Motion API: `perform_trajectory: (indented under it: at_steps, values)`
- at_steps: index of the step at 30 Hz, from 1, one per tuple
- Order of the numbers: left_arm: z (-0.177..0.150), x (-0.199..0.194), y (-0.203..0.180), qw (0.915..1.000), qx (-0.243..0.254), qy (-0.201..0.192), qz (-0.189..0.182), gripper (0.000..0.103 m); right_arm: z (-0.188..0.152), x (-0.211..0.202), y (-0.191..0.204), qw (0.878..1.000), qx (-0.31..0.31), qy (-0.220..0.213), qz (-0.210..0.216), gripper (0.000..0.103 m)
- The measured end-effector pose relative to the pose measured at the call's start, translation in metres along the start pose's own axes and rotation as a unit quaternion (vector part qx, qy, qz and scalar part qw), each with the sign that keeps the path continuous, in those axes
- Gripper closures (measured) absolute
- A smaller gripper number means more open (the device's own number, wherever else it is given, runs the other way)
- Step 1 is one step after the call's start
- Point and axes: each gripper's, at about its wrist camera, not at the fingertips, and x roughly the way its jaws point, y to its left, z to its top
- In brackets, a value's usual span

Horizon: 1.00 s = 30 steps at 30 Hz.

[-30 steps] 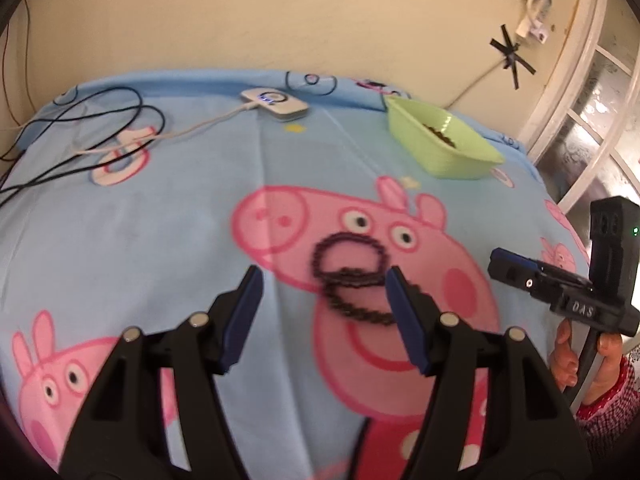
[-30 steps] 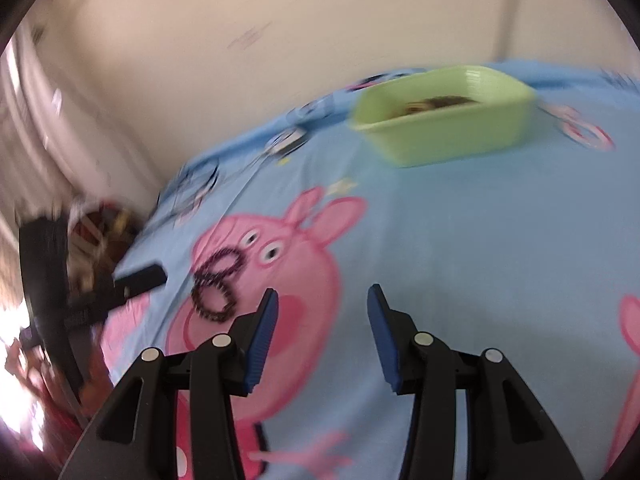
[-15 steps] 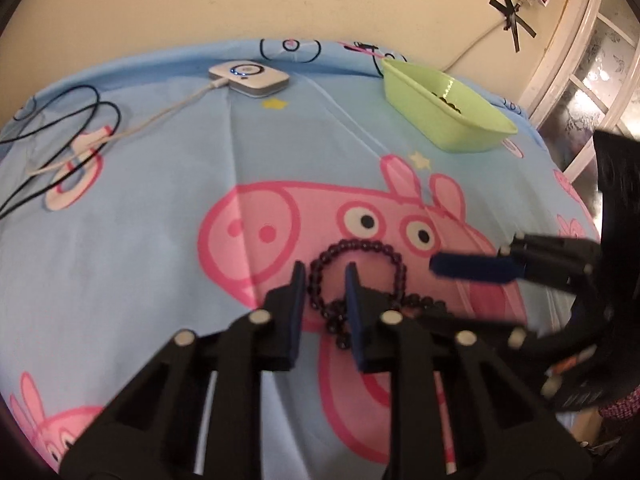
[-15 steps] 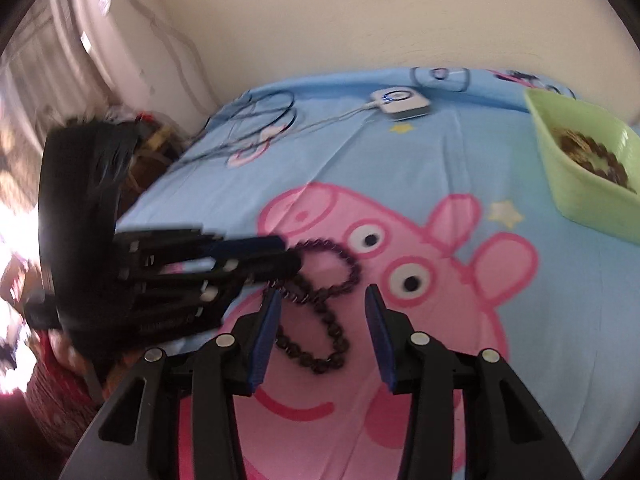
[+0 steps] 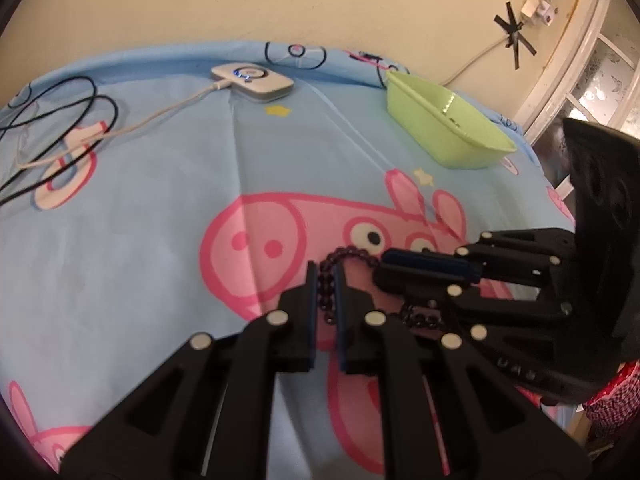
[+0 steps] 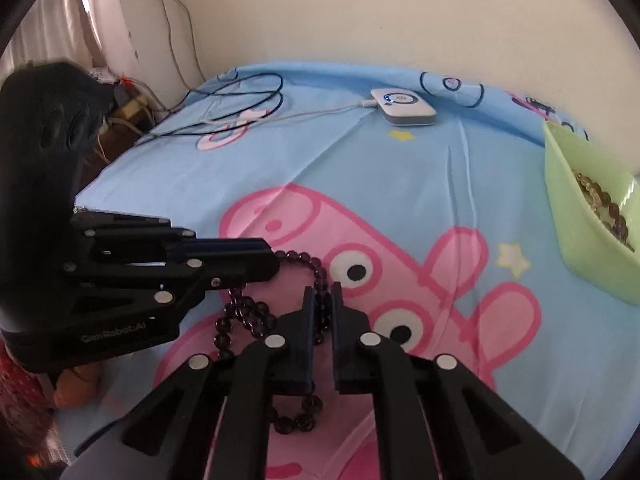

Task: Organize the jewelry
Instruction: 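Close the left gripper on a dark purple bead bracelet while the right gripper grasps it too, then carry the bracelet over the green tray and open both grippers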

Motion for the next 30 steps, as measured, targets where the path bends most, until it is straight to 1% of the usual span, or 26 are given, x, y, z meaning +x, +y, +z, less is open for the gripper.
perform_trajectory:
  at_steps: [2, 4, 6, 10, 14, 17, 18, 19, 20, 21, 22, 24, 26, 27, 30]
  values:
    - [0.007, -0.003, -0.005, 0.9999, -0.002, -0.004, -0.014, 0.096, 0.005, -0.013, -0.009, 1.0, 0.015, -0.022, 0.009, 0.103]
    - [0.018, -0.008, -0.014, 0.9997, 0.004, -0.013, -0.021, 0.096, 0.009, -0.03, -0.018, 0.998, 0.026, -0.046, 0.016, 0.103]
    - [0.034, -0.01, -0.027, 0.9993, 0.011, -0.024, -0.026, 0.096, 0.017, -0.054, -0.028, 0.997, 0.028, -0.077, 0.007, 0.103]
    - [0.08, -0.003, -0.059, 0.9975, 0.023, -0.041, -0.052, 0.096, 0.033, -0.087, -0.058, 0.992, 0.042, -0.114, -0.014, 0.103]
    - [0.126, 0.016, -0.096, 0.9958, 0.04, -0.047, -0.068, 0.096, 0.05, -0.117, -0.111, 0.985, 0.082, -0.147, -0.037, 0.103]
    - [0.156, 0.036, -0.13, 0.9949, 0.05, -0.044, -0.075, 0.096, 0.053, -0.129, -0.15, 0.979, 0.113, -0.16, -0.06, 0.103]
    - [0.163, 0.043, -0.139, 0.9949, 0.053, -0.049, -0.071, 0.096, 0.051, -0.13, -0.162, 0.977, 0.123, -0.162, -0.069, 0.103]
    - [0.167, 0.049, -0.145, 0.995, 0.055, -0.051, -0.065, 0.085, 0.05, -0.13, -0.177, 0.972, 0.136, -0.168, -0.088, 0.103]
    - [0.172, 0.059, -0.152, 0.9958, 0.057, -0.05, -0.052, 0.062, 0.048, -0.127, -0.184, 0.969, 0.146, -0.17, -0.106, 0.103]
    - [0.174, 0.066, -0.155, 0.9968, 0.054, -0.047, -0.035, 0.056, 0.044, -0.126, -0.196, 0.962, 0.163, -0.172, -0.131, 0.103]
    - [0.174, 0.069, -0.156, 0.9973, 0.049, -0.047, -0.026, 0.056, 0.041, -0.125, -0.202, 0.959, 0.174, -0.172, -0.142, 0.103]
    - [0.166, 0.065, -0.151, 0.997, 0.046, -0.052, -0.035, 0.056, 0.025, -0.129, -0.212, 0.954, 0.192, -0.188, -0.131, 0.103]
    - [0.154, 0.052, -0.142, 0.9968, 0.051, -0.057, -0.024, 0.056, 0.01, -0.134, -0.211, 0.949, 0.205, -0.203, -0.127, 0.094]
    - [0.146, 0.042, -0.134, 0.9966, 0.053, -0.058, -0.025, 0.056, 0.002, -0.137, -0.208, 0.948, 0.211, -0.207, -0.115, 0.09]
    - [0.119, 0.011, -0.106, 0.9968, 0.054, -0.054, -0.022, 0.056, -0.014, -0.137, -0.188, 0.956, 0.207, -0.203, -0.052, 0.089]
